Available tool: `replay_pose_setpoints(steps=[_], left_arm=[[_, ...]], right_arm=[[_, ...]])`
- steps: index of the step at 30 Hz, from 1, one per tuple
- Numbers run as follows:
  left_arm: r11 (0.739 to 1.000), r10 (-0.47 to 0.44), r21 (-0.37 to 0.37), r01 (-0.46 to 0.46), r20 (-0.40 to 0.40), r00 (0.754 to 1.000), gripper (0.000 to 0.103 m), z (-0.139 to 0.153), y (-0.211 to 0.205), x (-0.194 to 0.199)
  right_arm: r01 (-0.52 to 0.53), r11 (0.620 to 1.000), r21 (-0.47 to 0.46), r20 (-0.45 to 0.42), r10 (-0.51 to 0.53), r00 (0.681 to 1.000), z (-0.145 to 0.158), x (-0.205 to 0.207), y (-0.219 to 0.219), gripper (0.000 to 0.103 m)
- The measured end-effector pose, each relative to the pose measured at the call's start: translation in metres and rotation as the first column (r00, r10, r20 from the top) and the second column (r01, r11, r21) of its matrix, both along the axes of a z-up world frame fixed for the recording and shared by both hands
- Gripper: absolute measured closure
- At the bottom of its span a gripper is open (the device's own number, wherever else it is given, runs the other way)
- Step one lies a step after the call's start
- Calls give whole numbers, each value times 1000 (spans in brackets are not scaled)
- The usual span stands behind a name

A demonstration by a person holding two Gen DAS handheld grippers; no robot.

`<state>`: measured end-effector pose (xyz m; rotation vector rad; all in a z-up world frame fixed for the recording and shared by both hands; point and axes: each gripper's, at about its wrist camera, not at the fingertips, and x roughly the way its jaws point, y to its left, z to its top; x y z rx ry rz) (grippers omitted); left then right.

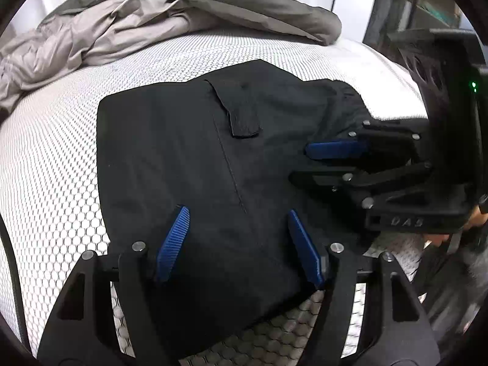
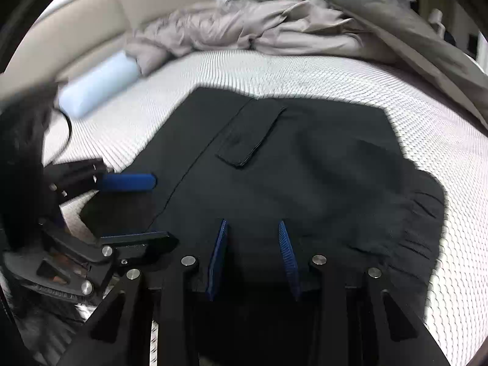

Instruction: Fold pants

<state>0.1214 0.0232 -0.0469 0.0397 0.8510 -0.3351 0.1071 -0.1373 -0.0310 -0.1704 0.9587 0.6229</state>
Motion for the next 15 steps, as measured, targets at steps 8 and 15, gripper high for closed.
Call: replay_pose_setpoints(steps=[8,15], left_arm=[[1000,22,-5,-22,2,1000,39,5,20,-21],[998,55,-17,-54,83,995,39,38,12,-6]], right_arm=[[87,977,-197,138,-60,989,11,-15,-52,66],[91,995,34,67,-93,993,34,3,-33,65]])
